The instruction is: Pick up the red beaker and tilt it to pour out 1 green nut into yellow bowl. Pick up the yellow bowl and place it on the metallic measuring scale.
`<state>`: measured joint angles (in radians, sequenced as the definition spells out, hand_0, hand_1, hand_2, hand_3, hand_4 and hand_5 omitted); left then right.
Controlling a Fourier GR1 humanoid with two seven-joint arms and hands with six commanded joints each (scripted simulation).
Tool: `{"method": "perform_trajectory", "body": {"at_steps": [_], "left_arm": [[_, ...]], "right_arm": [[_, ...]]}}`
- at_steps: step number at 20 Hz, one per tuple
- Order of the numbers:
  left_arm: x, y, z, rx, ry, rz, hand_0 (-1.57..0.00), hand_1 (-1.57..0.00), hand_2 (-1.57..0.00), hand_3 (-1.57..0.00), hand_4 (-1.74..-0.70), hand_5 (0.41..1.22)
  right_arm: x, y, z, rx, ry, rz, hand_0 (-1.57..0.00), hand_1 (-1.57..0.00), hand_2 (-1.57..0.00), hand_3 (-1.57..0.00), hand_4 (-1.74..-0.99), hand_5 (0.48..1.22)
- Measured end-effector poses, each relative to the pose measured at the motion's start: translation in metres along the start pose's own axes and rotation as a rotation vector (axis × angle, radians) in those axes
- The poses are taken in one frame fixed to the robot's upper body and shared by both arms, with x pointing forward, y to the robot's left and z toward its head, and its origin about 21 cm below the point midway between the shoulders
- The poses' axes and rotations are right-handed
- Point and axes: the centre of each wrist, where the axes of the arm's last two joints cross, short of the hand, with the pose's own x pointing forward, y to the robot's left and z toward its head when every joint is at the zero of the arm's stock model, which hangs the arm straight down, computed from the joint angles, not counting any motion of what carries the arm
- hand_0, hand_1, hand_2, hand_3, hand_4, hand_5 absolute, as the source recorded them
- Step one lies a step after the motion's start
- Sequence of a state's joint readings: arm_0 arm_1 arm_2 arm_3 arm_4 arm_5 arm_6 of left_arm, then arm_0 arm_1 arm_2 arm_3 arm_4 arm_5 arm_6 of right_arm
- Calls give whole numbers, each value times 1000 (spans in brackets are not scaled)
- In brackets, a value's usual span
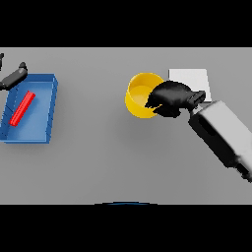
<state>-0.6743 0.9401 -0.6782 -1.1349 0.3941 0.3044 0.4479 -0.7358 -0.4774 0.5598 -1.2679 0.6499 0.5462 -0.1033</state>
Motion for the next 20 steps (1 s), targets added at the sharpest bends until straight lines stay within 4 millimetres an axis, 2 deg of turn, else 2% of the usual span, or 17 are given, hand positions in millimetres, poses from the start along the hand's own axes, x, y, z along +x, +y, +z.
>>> {"method": "perform_trajectory", "body": {"at_steps": [5,8,11,13,15,20], "left_arm": [[3,-3,-3,-11,-9,11,1,1,1,1,-803,755],[-3,3,-4,1,10,-3,1,1,1,1,-801,754],[3,2,-2,0,4,8,1,1,1,1,-801,753],[2,7,0,3,9,23,1,1,1,1,-812,755],[5,5,4,2,15,19,1,1,1,1,-819,762],[7,4,7,8,32,23,1,1,1,1,-838,772]], "right_arm": [[-32,-14,13,-51,109,10,-1544,-1561,-1570,-1417,-1726,1221],[-50,-18,16,-60,169,4,-1557,-1566,-1570,-1342,-1724,1221],[-69,-16,18,-62,216,5,-1564,-1568,-1571,-1267,-1723,1221],[-71,-20,18,-60,193,-1,-1567,-1533,-1571,-1376,-1726,1221],[-93,-11,22,-67,311,-22,-1540,-1460,-1525,-1446,-1727,1221],[-114,2,22,-66,364,-74,-1510,-1368,-1451,-1530,-1730,1221]]}}
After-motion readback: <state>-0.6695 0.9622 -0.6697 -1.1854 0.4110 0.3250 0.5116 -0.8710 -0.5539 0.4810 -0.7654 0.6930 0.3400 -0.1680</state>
